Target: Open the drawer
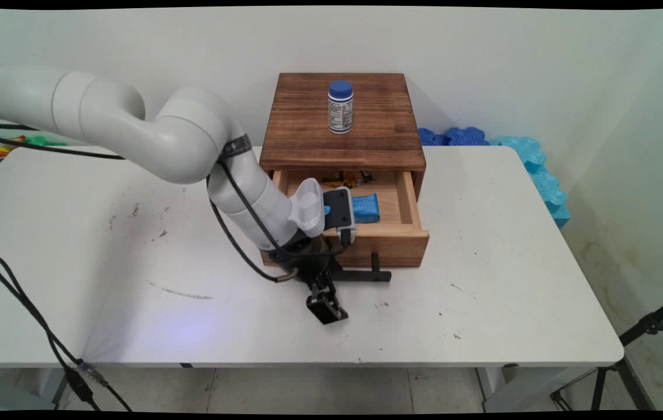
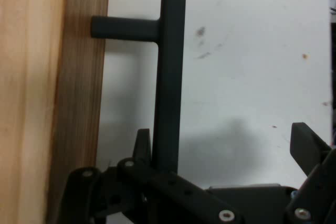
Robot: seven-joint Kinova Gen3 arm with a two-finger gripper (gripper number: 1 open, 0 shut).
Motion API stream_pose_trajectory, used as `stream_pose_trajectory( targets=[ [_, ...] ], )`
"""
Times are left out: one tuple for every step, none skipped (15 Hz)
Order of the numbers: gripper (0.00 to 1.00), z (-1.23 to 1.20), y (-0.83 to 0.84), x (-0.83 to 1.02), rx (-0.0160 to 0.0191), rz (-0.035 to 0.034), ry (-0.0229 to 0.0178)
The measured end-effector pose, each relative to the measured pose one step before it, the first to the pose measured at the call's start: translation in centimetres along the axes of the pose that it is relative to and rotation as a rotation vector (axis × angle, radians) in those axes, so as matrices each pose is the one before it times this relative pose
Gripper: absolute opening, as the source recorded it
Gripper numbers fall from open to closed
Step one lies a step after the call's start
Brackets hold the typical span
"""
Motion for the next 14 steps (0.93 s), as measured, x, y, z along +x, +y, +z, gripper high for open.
stream_pose_trajectory(
  targets=[
    [1.00, -0.065, 0.236, -0.060, -0.00332, 0.00022, 0.00039],
    [1.00, -0.095, 0.364, -0.085, -0.00492, -0.00010, 0.00048],
    [1.00, -0.112, 0.440, -0.067, -0.00640, -0.00083, 0.00115],
    [1.00, -0.102, 0.375, -0.041, -0.00489, -0.00134, 0.00090],
    [1.00, -0.095, 0.344, -0.048, -0.00448, -0.00189, 0.00060],
    [1.00, -0.062, 0.232, -0.023, -0.00294, -0.00116, 0.00036],
    [1.00, -0.103, 0.388, -0.031, -0.00502, -0.00207, 0.00060],
    [1.00, -0.103, 0.382, -0.033, -0.00479, -0.00229, 0.00067],
    [1.00, -0.085, 0.325, -0.020, -0.00411, -0.00194, 0.00074],
    [1.00, -0.075, 0.309, -0.017, -0.00395, -0.00192, 0.00069],
    [1.00, -0.044, 0.201, -0.018, -0.00263, -0.00173, 0.00032],
    [1.00, -0.072, 0.301, -0.024, -0.00378, -0.00235, 0.00084],
    [1.00, -0.068, 0.335, -0.033, -0.00434, -0.00271, 0.00073],
    [1.00, -0.067, 0.349, -0.035, -0.00460, -0.00280, 0.00096]
  ],
)
